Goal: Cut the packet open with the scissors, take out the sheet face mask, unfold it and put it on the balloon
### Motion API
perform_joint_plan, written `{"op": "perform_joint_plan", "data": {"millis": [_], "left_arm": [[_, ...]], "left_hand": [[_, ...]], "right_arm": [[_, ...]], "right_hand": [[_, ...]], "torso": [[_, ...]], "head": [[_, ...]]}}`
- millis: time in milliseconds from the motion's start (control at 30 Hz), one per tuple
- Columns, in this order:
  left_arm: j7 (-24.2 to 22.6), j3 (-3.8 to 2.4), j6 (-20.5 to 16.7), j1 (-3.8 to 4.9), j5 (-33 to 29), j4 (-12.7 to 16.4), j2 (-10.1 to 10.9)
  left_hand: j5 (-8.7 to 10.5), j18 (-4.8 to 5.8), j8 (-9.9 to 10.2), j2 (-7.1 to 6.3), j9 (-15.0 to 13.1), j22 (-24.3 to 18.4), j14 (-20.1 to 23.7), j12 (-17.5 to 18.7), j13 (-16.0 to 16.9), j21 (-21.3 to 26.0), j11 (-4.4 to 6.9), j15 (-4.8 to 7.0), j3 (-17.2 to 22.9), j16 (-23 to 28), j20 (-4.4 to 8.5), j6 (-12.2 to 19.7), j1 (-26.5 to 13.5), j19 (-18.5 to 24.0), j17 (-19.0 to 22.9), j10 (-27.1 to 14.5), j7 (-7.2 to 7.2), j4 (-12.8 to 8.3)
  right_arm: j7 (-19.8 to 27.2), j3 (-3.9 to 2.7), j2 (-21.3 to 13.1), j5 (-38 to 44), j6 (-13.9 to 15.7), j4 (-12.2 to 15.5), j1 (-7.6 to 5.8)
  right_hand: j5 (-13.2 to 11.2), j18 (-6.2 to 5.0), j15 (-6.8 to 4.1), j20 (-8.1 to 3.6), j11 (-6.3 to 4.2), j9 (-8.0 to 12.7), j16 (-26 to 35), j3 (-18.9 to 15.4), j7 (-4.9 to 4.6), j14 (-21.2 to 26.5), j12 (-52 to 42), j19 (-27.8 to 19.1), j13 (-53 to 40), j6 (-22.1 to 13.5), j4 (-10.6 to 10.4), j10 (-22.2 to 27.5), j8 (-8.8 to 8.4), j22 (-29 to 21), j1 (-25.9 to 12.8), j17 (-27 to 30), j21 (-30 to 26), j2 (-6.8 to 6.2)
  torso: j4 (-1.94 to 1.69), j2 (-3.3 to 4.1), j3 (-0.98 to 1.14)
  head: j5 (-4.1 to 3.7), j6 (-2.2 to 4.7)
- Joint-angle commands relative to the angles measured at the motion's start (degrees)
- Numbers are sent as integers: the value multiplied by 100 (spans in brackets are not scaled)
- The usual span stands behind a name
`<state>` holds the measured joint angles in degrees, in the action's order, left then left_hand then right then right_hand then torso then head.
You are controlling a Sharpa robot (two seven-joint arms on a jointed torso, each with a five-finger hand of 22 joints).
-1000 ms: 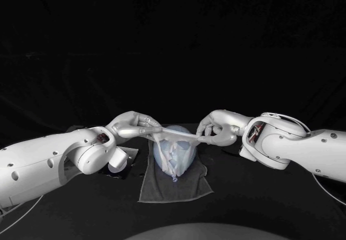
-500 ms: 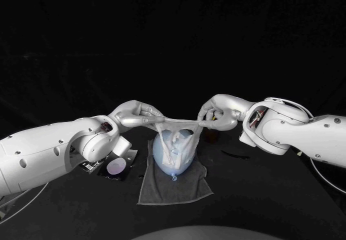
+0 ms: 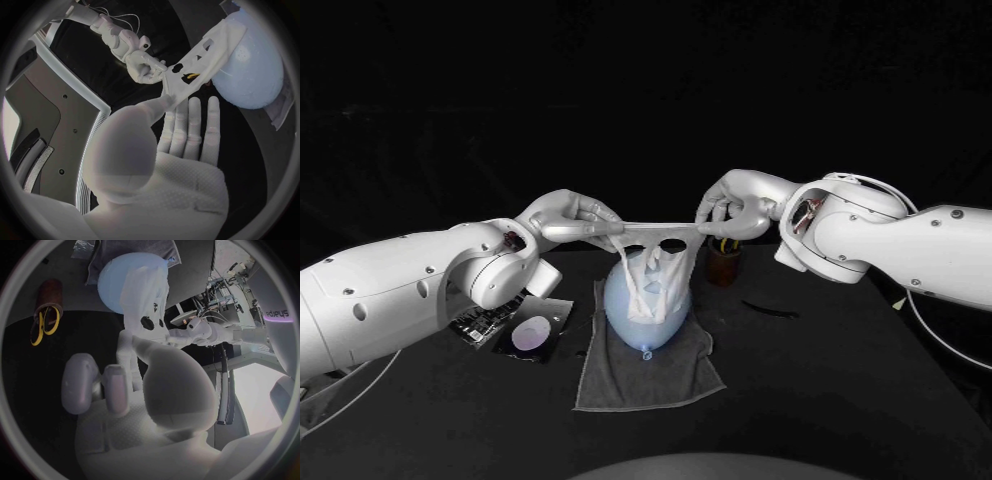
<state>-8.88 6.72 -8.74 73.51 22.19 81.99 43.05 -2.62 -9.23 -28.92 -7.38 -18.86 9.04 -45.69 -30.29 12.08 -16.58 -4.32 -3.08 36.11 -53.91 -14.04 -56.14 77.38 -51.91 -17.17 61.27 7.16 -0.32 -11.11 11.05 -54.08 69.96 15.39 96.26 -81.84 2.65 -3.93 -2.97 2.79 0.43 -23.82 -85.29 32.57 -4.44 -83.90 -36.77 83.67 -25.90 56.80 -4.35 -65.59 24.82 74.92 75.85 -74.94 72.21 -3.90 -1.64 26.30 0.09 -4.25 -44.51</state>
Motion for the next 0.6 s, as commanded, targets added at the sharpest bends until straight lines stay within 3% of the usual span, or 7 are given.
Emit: {"op": "perform_joint_plan", "data": {"millis": [33, 367, 600], "left_arm": [[254, -6, -118, 16, 116, -148, -47], [521, 2, -161, 19, 199, -531, -265], [725, 18, -283, 17, 238, -840, -488]], "left_hand": [[-19, -104, -17, 37, -10, 7, -43, -2, -7, -27, 12, -17, -44, -30, 18, -50, 10, -2, 3, 21, 4, -4], [-19, -103, -16, 36, -10, 9, -45, -1, -7, -30, 12, -16, -45, -31, 18, -52, 10, -2, 4, 22, 5, -3], [-19, -103, -13, 37, -9, 14, -51, 0, -9, -39, 11, -15, -47, -34, 20, -53, 9, -2, 5, 23, 6, -1]], "right_arm": [[-208, -1, 132, 49, -258, -217, -14], [-312, 4, 653, 108, -404, -783, 16], [-413, 6, 957, 206, -384, -1158, 111]], "right_hand": [[14, 49, -38, -9, 7, -17, -33, 28, -8, -346, -24, 74, -12, 37, 0, 39, 33, 1049, 1, -105, -7, 33], [14, 42, -38, -9, 7, -17, -23, 44, -9, -341, -29, 64, -22, 23, -2, 57, 38, 1040, 2, -74, -41, 35], [15, 42, -38, -9, 8, -17, -21, 54, -10, -340, -32, 64, -27, 15, -2, 67, 41, 1040, 4, -68, -41, 37]], "torso": [[0, 11, 3], [-2, 47, -8], [4, 58, -1]], "head": [[-2, 1], [-38, -9], [-40, -42]]}}
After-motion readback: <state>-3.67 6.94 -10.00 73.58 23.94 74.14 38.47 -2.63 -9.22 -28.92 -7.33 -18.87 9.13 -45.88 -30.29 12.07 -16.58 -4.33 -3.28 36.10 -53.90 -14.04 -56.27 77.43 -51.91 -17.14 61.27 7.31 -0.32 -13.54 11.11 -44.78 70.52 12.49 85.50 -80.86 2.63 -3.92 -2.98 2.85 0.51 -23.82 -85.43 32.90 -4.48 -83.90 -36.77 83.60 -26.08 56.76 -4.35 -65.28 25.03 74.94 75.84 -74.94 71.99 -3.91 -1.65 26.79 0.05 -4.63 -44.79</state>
